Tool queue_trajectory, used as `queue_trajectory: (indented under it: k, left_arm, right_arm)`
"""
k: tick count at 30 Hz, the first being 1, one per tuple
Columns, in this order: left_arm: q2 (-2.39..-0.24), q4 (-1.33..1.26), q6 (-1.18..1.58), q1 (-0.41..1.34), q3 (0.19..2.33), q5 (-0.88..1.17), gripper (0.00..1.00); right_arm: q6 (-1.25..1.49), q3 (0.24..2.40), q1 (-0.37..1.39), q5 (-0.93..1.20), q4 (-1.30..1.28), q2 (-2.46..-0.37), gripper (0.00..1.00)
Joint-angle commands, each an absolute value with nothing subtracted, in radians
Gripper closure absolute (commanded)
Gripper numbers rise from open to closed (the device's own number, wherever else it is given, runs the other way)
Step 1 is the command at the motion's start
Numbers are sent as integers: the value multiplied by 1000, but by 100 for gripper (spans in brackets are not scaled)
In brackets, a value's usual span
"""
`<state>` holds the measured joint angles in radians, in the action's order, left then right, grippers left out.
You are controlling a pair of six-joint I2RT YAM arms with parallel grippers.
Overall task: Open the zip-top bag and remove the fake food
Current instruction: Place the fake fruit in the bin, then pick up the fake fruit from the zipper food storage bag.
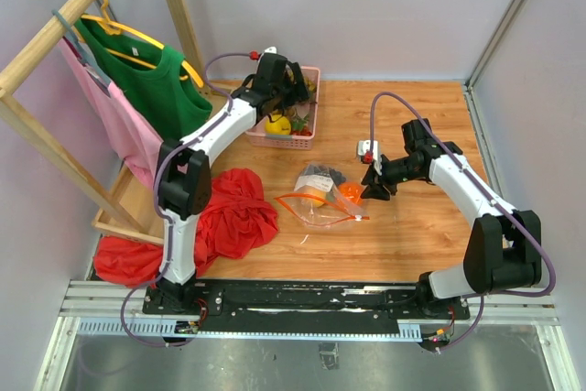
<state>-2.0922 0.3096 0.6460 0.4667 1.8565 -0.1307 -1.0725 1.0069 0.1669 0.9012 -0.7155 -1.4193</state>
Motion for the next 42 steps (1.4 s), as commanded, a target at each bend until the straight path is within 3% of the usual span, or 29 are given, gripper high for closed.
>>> queue_trajectory:
  k: [1,11,26,35,42]
  left_arm:
    - [-1980,221,563,460,1786,-45,12]
    - [-1663,-108,618,460,1340,249,1]
    - [-1281,-215,724,479,952,274,1]
    - [-1122,-580,957,459,656,283,1]
    - [-1078,-392,856,474,691,314,2]
  right_arm:
    - [-1060,1033,123,944,-735,-1398,57]
    - [-1091,1037,123,998,-756,-1402,54]
    - [-1125,1064,122,1051,-796,-1417,53]
    - [-1140,1116,123,1069,-838,-1438,53]
    - [-1141,1164,126,1079,-866,-1477,53]
